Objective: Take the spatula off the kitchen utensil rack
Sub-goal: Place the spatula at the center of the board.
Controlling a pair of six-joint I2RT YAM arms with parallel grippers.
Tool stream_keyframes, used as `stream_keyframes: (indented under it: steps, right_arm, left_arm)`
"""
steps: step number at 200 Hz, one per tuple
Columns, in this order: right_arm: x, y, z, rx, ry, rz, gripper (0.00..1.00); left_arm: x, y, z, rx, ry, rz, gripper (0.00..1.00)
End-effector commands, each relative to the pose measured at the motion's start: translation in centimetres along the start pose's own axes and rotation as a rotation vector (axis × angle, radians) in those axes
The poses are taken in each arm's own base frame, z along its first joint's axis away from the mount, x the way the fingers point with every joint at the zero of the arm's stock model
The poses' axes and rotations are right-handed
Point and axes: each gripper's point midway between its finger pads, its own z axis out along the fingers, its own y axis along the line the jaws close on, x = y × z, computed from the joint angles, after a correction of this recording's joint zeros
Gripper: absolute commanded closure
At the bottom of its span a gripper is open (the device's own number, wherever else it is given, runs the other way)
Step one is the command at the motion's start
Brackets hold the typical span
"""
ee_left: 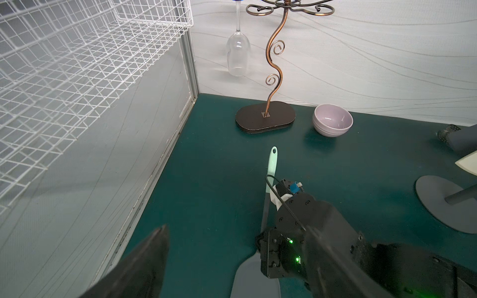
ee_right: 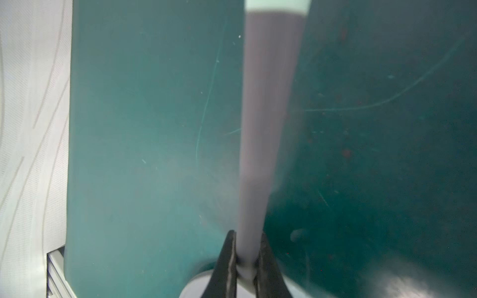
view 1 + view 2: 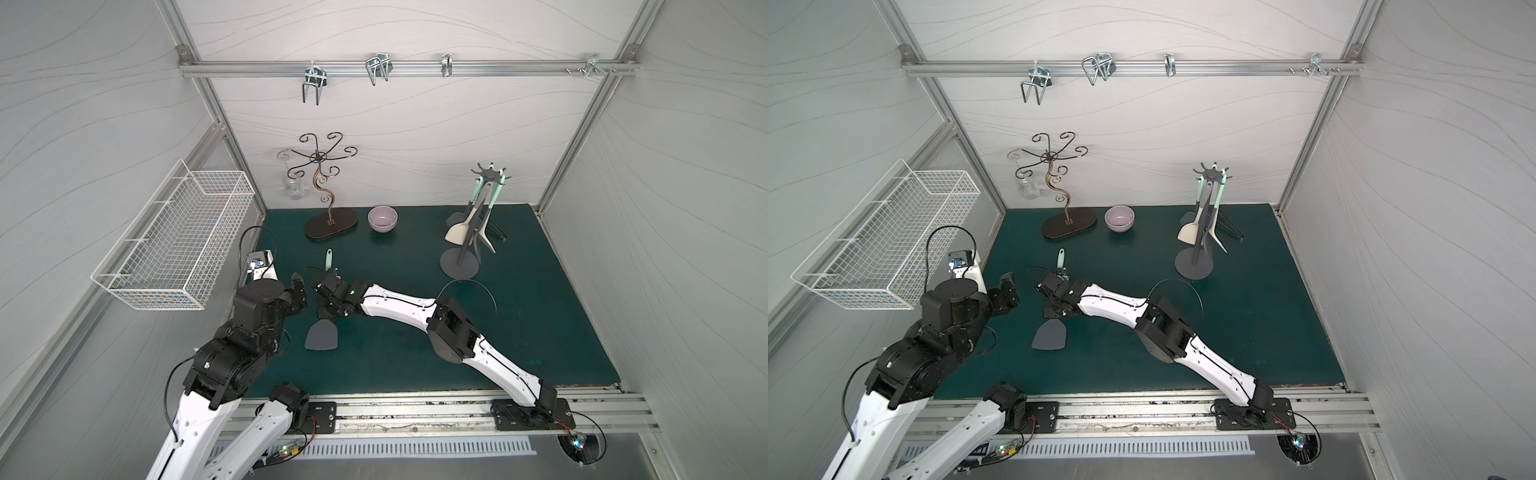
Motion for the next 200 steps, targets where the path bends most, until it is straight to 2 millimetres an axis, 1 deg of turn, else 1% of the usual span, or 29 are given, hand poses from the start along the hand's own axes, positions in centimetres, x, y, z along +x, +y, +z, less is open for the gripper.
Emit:
stream_keyframes:
  steps: [1, 28, 59, 78, 91, 106, 119, 133, 144, 166, 179, 192, 199, 200]
  right_arm:
    - [1.2, -1.4, 1.9, 0.017, 0.037, 0.007, 0.84]
    - [1.3, -1.2, 1.9, 0.008, 0.051, -0.035, 0.74]
    - [1.5, -1.8, 1.9, 0.016, 0.072, -0.026, 0.72]
    - [1.1, -1.6, 0.9, 0.014, 0.063, -0.017, 0.70]
    - [0.4, -0.9, -0.4, 0.002, 0.045, -0.021, 0.69]
    - [-1.0, 0.2, -3.0, -0.013, 0.014, -0.044, 0.67]
    - [-2.6, 1.1, -5.9, -0.019, -0.032, -0.085, 0.67]
    - [-4.3, 1.9, -9.8, -0.018, -0.092, -0.136, 0.66]
    - [-5.7, 2.3, -13.2, -0.009, -0.150, -0.194, 0.66]
    - [-7.8, 1.8, -20.8, 0.061, -0.286, -0.309, 0.65]
    - [-8.7, 1.4, -25.1, 0.059, -0.356, -0.357, 0.64]
    - [-9.3, 0.2, -28.8, 0.046, -0.399, -0.366, 0.62]
    - [-9.5, -0.6, -30.4, 0.022, -0.413, -0.353, 0.61]
    - [-9.6, -0.8, -30.4, 0.021, -0.411, -0.349, 0.61]
  left_arm:
    - [-1.2, -0.1, -0.4, 0.017, -0.051, -0.027, 0.15]
    - [-1.1, -0.2, -0.3, 0.019, -0.050, -0.024, 0.15]
    - [-1.0, -0.4, -0.1, 0.026, -0.050, -0.017, 0.15]
    - [-1.2, -0.4, -0.1, 0.024, -0.051, -0.009, 0.15]
    - [-1.3, -0.5, -0.1, 0.023, -0.052, -0.002, 0.15]
    - [-1.7, -0.5, -0.2, 0.024, -0.057, 0.006, 0.13]
    - [-2.1, -0.7, -0.2, 0.029, -0.060, 0.013, 0.12]
    - [-2.6, -1.2, -0.2, 0.052, -0.062, 0.017, 0.11]
    - [-3.0, -2.4, -0.1, 0.106, -0.058, 0.032, 0.12]
    - [-3.6, -5.5, 0.4, 0.237, -0.035, 0.042, 0.17]
    - [-3.9, -7.1, 0.9, 0.294, -0.024, 0.043, 0.18]
    - [-4.1, -8.6, 1.5, 0.342, -0.009, 0.040, 0.19]
    - [-4.1, -9.3, 1.9, 0.364, 0.000, 0.036, 0.19]
    - [-4.1, -9.4, 1.9, 0.366, 0.002, 0.035, 0.19]
